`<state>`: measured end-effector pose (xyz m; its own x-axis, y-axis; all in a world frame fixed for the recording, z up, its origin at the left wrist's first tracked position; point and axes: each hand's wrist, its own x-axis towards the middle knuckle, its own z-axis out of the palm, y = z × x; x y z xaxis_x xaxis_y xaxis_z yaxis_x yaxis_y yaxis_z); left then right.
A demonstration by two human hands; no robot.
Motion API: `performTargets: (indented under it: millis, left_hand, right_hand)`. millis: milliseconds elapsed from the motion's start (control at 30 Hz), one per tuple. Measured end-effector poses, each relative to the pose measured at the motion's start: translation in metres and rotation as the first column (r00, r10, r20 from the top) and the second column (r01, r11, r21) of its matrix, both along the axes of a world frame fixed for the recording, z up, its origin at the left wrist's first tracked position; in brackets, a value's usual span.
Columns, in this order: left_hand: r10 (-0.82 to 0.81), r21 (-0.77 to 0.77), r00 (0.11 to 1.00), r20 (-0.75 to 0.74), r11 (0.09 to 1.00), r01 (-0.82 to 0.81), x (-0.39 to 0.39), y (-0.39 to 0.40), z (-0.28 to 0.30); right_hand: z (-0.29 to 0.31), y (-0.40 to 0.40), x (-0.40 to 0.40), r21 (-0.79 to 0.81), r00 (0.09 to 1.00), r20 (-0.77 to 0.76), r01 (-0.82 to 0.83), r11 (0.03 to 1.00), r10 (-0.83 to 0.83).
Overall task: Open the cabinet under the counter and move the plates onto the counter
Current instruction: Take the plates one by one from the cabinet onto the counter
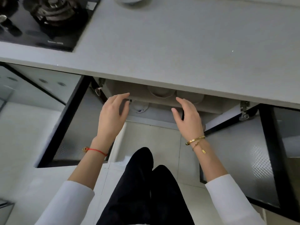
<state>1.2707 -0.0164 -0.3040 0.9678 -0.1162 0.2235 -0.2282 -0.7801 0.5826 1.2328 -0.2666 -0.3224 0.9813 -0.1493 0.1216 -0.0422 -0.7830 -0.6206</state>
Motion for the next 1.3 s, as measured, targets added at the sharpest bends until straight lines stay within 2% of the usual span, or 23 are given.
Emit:
performTargets:
  millis: [167,433,633,867,1300]
  left_hand:
    - [-0.024,-0.006,1.0,0.011,1.0,0.024,0.025,-0.019,-0.09]
    - [-0.013,-0.103,0.997,0.072,0.994,0.021,0.086,-0.036,-0.229]
    - [-0.013,-0.092,0.989,0.146,0.995,0.026,0.126,-0.043,-0.307]
    - [-0.007,-0.107,0.986,0.168,0.994,0.025,0.169,-0.06,-0.337]
    - [-0.036,-0.046,0.995,-0.098,0.998,0.031,0.25,-0.1,-0.342]
  right_hand:
    - [-0.094,-0.019,0.02,0.0,1.0,0.012,0.02,1.0,-0.02]
    - [-0.225,-0.035,0.078,-0.002,0.992,0.096,0.085,0.996,-0.084]
    - [-0.3,-0.041,0.121,-0.056,0.986,0.134,0.105,0.993,-0.097]
    - [-0.323,-0.044,0.162,-0.093,0.971,0.163,0.189,0.978,-0.172]
    - [-0.334,-0.061,0.212,-0.127,0.973,0.054,0.229,0.965,-0.224]
